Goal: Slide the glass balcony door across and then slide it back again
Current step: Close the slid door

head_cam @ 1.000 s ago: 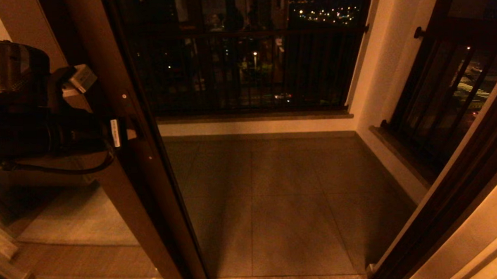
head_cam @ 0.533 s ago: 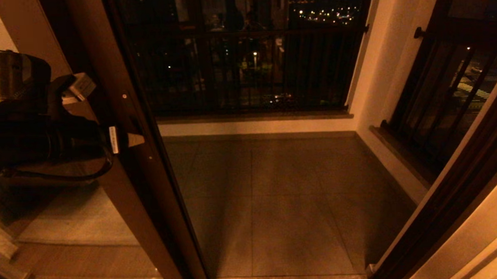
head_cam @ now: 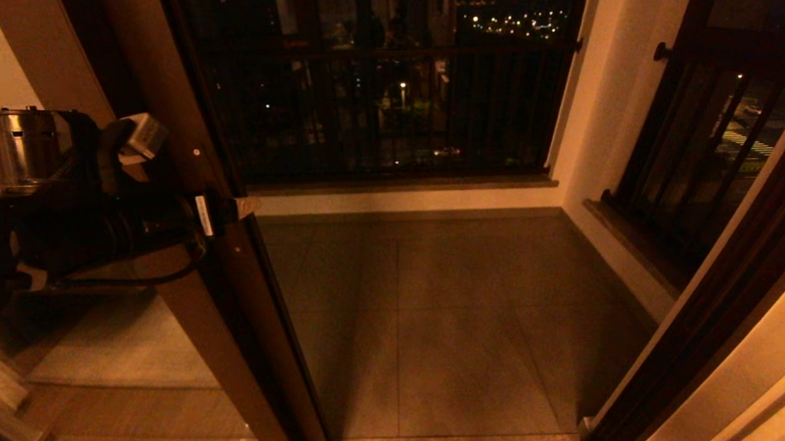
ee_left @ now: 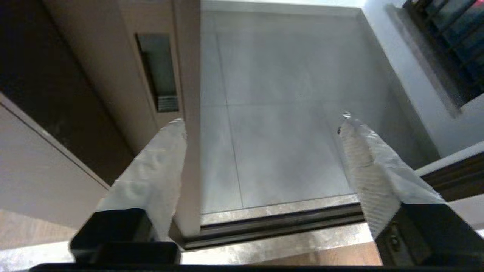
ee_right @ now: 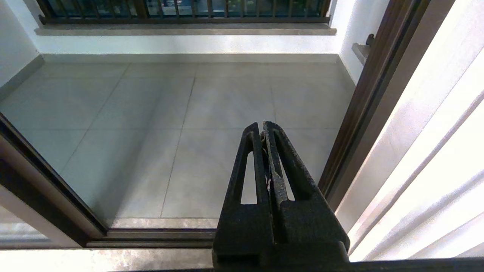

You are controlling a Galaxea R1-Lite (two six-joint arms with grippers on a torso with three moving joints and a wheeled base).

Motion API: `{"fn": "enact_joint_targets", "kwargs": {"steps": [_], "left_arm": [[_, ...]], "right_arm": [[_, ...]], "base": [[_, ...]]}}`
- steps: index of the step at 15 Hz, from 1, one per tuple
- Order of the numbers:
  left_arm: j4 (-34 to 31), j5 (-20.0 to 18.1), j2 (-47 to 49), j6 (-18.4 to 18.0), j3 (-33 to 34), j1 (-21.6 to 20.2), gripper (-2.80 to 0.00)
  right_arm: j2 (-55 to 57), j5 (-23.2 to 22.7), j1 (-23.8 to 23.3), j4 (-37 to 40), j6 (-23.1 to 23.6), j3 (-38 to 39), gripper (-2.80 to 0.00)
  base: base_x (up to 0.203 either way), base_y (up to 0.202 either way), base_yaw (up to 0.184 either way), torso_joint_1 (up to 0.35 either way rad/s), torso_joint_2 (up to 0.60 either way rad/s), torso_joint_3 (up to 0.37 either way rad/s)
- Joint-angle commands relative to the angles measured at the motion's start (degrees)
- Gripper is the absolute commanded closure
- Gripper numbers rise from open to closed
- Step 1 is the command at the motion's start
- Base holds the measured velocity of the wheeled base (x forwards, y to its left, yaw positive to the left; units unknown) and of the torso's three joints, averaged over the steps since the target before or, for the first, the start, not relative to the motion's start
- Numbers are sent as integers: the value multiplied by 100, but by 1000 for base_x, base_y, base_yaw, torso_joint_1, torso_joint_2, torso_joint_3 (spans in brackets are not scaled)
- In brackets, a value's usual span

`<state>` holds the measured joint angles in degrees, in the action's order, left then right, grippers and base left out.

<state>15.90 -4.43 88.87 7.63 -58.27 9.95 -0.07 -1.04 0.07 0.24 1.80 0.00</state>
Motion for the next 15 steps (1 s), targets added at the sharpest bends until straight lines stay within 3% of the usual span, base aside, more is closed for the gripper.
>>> {"fn": "enact_joint_targets", "kwargs": {"steps": [1, 15], "left_arm": [[27, -14, 178, 12, 8, -2, -280], [54, -15, 813, 10, -399, -63, -280]], "right_arm": [[-1, -2, 1, 2, 5, 9, 0], [-1, -2, 1, 2, 5, 9, 0]], "base": [[0, 0, 0, 0, 0, 0], [0, 0, 0, 0, 0, 0]]}}
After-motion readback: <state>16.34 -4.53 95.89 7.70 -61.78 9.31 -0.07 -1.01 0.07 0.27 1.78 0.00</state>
